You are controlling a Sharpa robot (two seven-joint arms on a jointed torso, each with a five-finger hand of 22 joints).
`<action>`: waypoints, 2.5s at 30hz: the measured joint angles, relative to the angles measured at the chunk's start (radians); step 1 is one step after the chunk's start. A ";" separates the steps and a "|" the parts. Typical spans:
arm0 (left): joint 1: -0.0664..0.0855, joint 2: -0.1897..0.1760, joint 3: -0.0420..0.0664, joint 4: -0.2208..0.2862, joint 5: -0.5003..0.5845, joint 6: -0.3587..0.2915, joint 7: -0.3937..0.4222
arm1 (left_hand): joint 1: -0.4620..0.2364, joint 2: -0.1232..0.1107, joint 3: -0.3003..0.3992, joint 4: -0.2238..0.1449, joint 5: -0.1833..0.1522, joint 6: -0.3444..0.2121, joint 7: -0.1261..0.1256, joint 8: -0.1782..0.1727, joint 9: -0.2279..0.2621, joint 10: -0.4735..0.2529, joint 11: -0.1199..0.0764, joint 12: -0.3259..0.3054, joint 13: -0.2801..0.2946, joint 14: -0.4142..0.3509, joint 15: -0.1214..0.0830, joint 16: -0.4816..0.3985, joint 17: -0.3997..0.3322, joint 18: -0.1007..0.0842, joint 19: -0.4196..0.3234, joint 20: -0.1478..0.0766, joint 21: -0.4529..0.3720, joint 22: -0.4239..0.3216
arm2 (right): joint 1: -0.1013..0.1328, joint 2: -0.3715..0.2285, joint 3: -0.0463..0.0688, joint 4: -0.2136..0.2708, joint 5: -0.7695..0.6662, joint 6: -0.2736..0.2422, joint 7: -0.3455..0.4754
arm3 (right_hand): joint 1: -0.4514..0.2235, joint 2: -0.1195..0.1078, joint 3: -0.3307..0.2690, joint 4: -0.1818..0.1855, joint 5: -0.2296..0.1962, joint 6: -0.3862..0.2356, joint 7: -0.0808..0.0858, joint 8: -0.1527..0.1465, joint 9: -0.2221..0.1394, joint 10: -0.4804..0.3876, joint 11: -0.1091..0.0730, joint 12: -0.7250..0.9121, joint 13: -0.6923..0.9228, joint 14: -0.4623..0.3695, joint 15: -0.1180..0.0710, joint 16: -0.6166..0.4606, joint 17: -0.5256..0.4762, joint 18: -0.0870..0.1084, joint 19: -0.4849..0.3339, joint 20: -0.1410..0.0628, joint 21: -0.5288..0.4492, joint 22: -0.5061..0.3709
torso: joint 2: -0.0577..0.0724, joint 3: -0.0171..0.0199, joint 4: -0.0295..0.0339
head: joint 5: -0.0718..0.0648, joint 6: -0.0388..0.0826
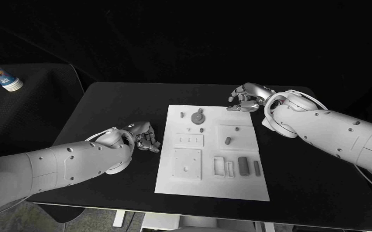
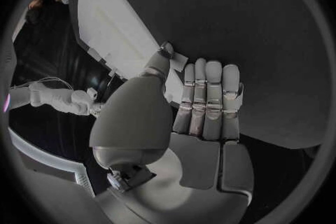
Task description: Assemble the parts on the task board
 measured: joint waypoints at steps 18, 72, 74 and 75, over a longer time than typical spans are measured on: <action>0.003 0.003 0.003 0.003 0.066 0.019 0.023 | 0.099 0.038 0.226 -0.024 0.023 -0.060 -0.002 -0.013 -0.045 -0.069 0.006 0.004 -0.017 -0.011 0.004 0.007 0.003 -0.007 -0.009 -0.002 0.000 0.000 | -0.001 -0.001 0.000 0.000 0.001 0.002 0.000 | 0.000 0.000 0.000 0.000 0.000 -0.002 0.001 0.000 0.000 0.000 0.000 0.000 0.000 0.000 0.000 0.000 -0.001 0.000 0.000 0.000 0.000 0.000 | 0.000 -0.0004 0.0003 | -0.005 0.000; 0.007 0.016 0.005 -0.025 0.048 0.043 0.046 | 0.053 0.010 0.223 -0.080 0.015 -0.084 -0.037 0.033 -0.083 -0.153 0.004 0.078 -0.006 -0.029 0.007 0.043 0.010 -0.031 -0.021 -0.014 0.019 0.017 | -0.008 -0.003 0.000 -0.002 0.002 0.014 0.000 | -0.004 0.004 0.000 0.000 0.000 -0.002 0.000 0.000 0.000 0.000 0.000 0.000 -0.001 0.000 0.000 0.000 -0.001 0.000 0.000 0.000 0.000 -0.001 | 0.000 -0.0005 0.0004 | -0.008 -0.003; 0.007 0.017 0.006 -0.026 0.031 0.045 0.051 | 0.053 0.009 0.223 -0.080 0.015 -0.080 -0.034 0.033 -0.083 -0.153 0.004 0.079 -0.007 -0.029 0.007 0.043 0.010 -0.031 -0.021 -0.015 0.019 0.017 | -0.008 -0.004 0.000 -0.002 0.002 0.015 0.000 | -0.004 0.004 0.000 0.000 0.000 -0.002 0.000 0.000 0.000 0.000 0.000 0.000 -0.001 0.000 0.000 0.000 -0.001 0.000 0.000 0.000 0.000 -0.001 | 0.000 -0.0005 0.0004 | -0.008 -0.005; 0.007 0.017 0.006 -0.026 0.025 0.046 0.053 | 0.053 0.009 0.223 -0.080 0.015 -0.080 -0.034 0.033 -0.082 -0.155 0.006 0.079 -0.007 -0.029 0.007 0.043 0.010 -0.032 -0.021 -0.014 0.019 0.017 | -0.008 -0.004 0.000 -0.002 0.002 0.015 0.000 | -0.004 0.004 0.000 0.000 0.000 -0.001 -0.001 0.000 0.000 0.000 0.000 0.000 -0.001 0.000 0.000 0.000 -0.001 0.000 0.000 0.000 0.000 -0.001 | 0.000 -0.0004 0.0004 | -0.008 -0.005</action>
